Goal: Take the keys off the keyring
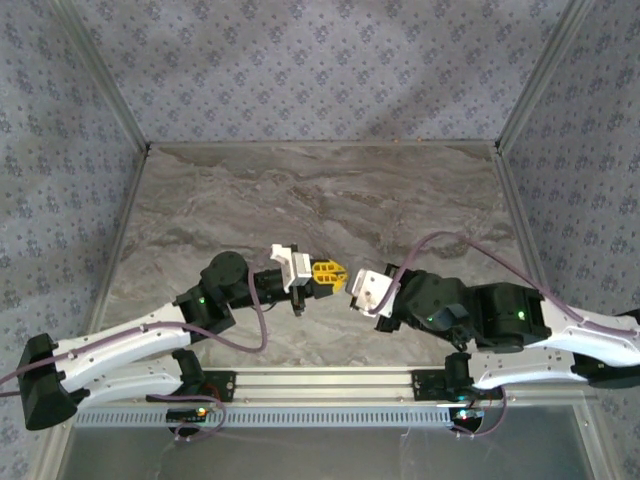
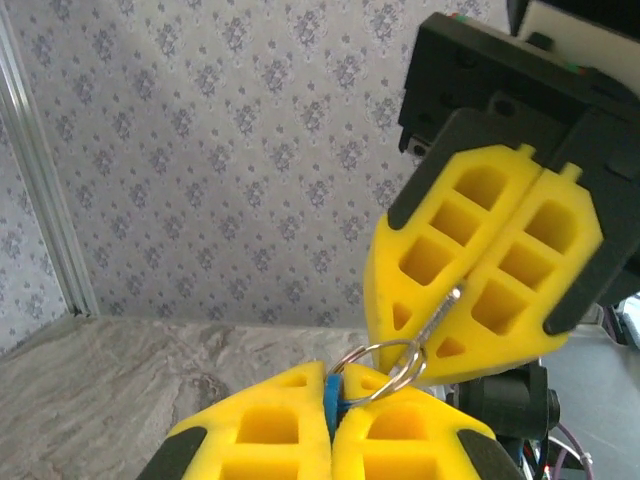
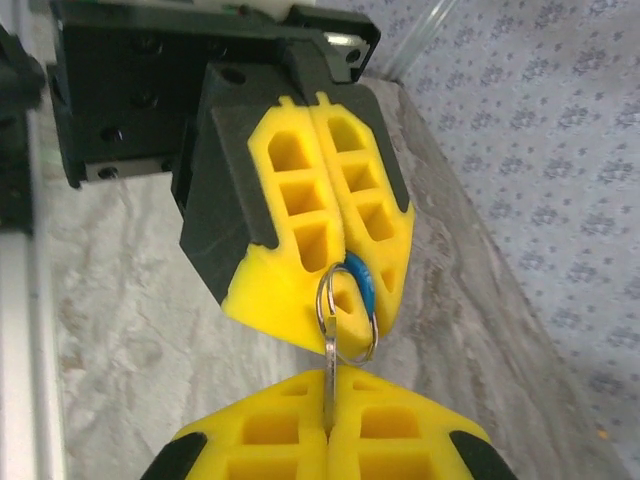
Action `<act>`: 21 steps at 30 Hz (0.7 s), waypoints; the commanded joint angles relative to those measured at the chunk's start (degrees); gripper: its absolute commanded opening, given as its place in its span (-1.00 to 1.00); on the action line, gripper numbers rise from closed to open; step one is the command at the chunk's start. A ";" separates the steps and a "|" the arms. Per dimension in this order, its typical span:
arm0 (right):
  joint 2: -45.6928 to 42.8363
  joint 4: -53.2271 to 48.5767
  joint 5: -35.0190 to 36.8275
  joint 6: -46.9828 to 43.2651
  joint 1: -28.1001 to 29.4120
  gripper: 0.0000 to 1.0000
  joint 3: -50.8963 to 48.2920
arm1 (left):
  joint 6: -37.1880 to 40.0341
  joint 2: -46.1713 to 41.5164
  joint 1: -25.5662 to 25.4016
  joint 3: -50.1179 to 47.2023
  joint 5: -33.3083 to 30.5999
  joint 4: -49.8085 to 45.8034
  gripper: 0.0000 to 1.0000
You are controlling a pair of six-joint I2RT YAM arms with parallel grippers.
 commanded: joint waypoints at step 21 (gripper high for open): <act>8.90 -3.50 9.47 -11.98 8.27 -1.00 3.27 | -3.57 -1.09 2.37 5.94 -4.24 -5.39 -1.00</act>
